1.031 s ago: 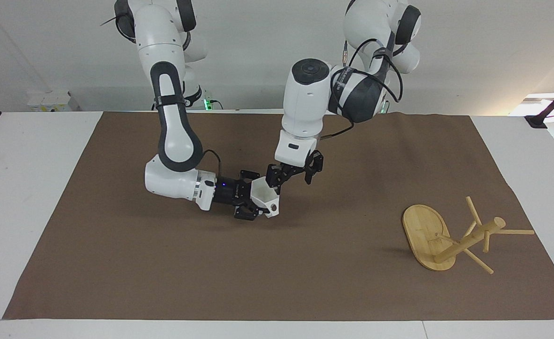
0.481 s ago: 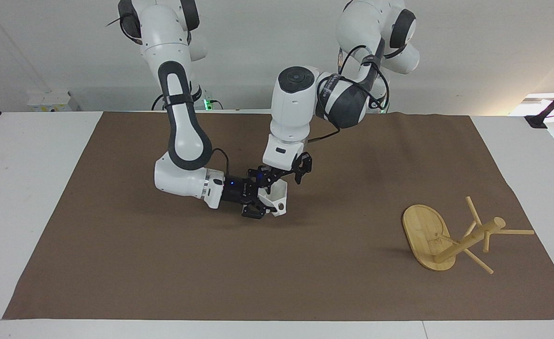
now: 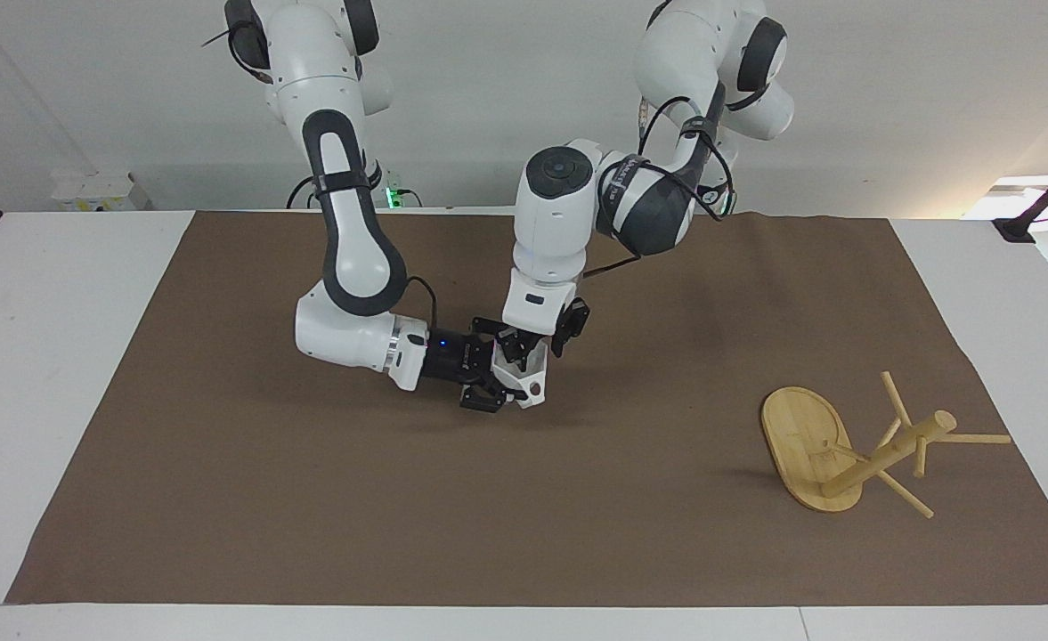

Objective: Hang cup on rack
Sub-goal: 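Grasp the mug with the left gripper from the right gripper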

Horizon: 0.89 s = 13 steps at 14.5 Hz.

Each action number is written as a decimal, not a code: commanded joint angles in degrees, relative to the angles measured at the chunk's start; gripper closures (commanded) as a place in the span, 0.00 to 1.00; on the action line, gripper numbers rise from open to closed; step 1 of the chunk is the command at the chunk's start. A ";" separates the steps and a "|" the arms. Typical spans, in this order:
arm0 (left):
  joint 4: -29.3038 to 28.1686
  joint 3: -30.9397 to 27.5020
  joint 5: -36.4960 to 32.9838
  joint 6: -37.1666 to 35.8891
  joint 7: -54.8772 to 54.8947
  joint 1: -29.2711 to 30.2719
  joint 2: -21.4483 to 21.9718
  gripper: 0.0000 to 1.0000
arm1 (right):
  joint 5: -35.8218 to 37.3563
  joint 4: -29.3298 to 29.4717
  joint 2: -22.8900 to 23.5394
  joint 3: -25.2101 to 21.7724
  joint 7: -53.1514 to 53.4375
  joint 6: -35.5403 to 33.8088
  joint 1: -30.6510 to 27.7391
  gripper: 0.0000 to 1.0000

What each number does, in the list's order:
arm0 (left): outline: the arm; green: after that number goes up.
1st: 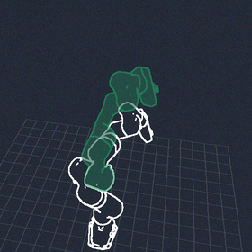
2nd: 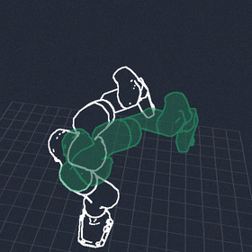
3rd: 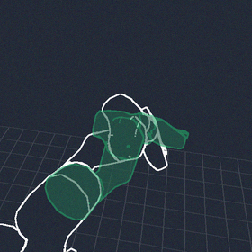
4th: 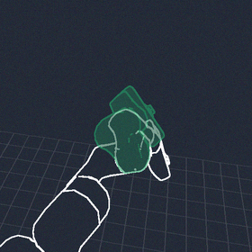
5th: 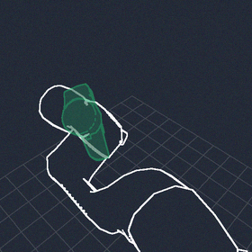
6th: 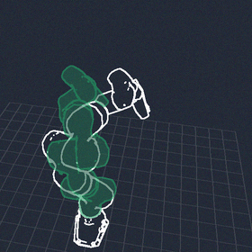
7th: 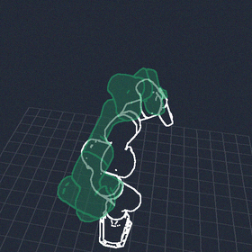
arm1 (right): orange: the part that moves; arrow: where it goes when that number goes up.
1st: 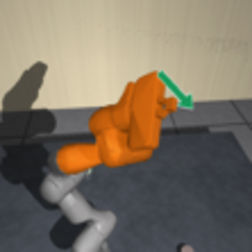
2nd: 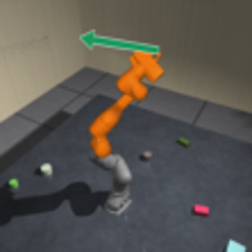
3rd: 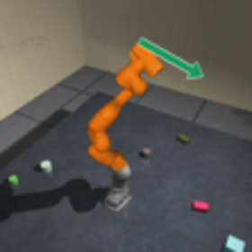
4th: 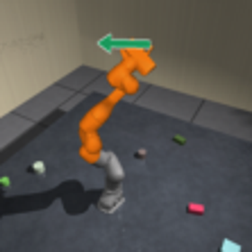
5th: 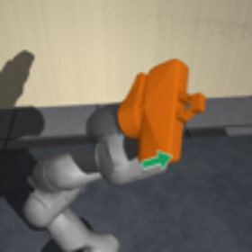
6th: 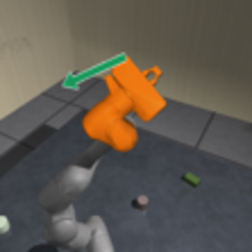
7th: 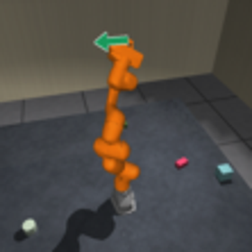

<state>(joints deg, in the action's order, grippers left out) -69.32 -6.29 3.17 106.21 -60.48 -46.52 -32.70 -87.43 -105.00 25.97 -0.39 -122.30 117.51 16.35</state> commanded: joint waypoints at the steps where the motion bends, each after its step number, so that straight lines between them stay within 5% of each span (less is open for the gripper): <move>1: -2.57 -0.83 0.70 1.11 -1.04 -0.68 1.85 1.00 | -1.52 -1.35 -1.27 -0.05 -0.57 0.79 0.09 0.79; 6: -2.75 -0.83 0.61 1.90 -0.77 -0.06 1.94 1.00 | -1.52 -1.35 -1.27 -0.05 -0.48 0.71 0.00 0.74; 7: -2.75 -0.92 0.61 2.51 -0.95 -0.06 1.85 1.00 | -1.52 -1.35 -1.27 -0.14 -0.48 0.71 0.00 0.65; 9: -2.66 -1.10 0.34 2.25 -1.04 -0.15 1.85 1.00 | -1.61 -1.35 -1.27 -0.05 -0.05 0.79 0.00 0.13; 10: -2.75 -1.10 0.52 2.51 -1.30 -0.15 1.85 1.00 | -1.52 -1.26 -1.27 -0.14 -0.04 0.71 -0.26 0.00; 13: -2.66 -1.45 -0.18 2.78 -1.91 -0.32 1.85 1.00 | -1.52 -1.00 -1.19 -0.14 0.13 0.44 -1.57 0.00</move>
<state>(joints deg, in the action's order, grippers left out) -69.90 -6.98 3.59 107.46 -61.16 -46.36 -32.35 -87.64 -104.94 25.94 -0.66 -122.30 117.96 15.98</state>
